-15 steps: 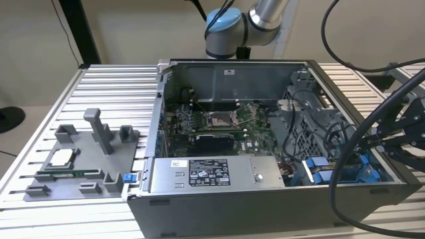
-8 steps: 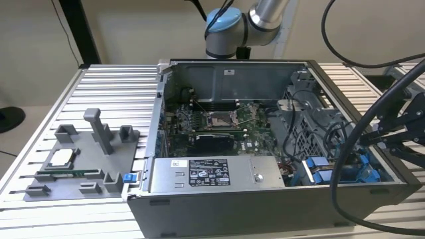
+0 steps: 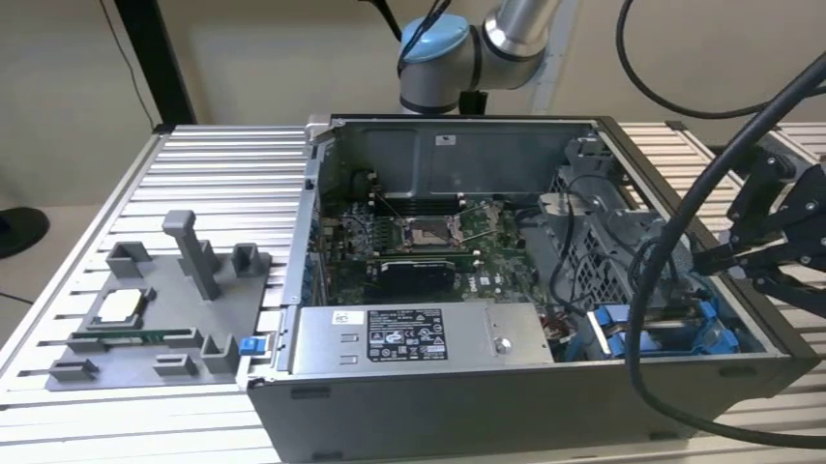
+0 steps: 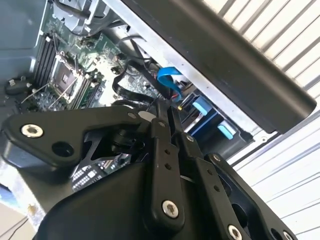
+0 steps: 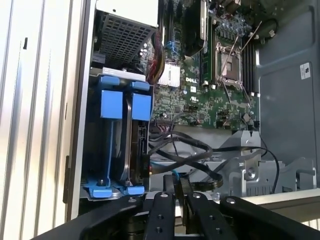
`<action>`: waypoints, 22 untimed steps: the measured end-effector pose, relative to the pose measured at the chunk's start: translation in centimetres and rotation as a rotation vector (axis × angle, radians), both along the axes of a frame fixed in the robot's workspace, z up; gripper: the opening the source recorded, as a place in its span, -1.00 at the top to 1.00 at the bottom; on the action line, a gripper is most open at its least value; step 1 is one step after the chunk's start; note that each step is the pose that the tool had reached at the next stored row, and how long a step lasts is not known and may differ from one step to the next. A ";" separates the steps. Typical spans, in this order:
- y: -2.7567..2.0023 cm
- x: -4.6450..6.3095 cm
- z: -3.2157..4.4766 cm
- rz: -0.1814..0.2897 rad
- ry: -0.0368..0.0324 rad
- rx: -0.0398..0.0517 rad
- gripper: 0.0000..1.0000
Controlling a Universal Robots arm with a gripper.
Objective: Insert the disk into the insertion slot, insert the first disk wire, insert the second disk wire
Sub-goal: 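Insert the second disk wire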
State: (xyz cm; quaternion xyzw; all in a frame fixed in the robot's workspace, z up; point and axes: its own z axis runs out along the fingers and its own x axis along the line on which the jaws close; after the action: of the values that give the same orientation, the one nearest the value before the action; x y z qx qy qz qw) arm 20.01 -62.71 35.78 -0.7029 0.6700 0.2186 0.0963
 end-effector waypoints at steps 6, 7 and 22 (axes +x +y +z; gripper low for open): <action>0.00 -1.6 0.19 0.000 -0.0005 -0.0002 1.00; 0.00 -1.9 0.20 0.000 -0.0011 -0.0001 1.00; -0.04 -4.9 0.07 0.007 -0.0423 -0.0681 1.00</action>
State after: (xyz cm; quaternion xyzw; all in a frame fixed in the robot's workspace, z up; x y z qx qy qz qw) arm 15.07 -62.76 35.85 -0.7125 0.6724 0.1811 0.0857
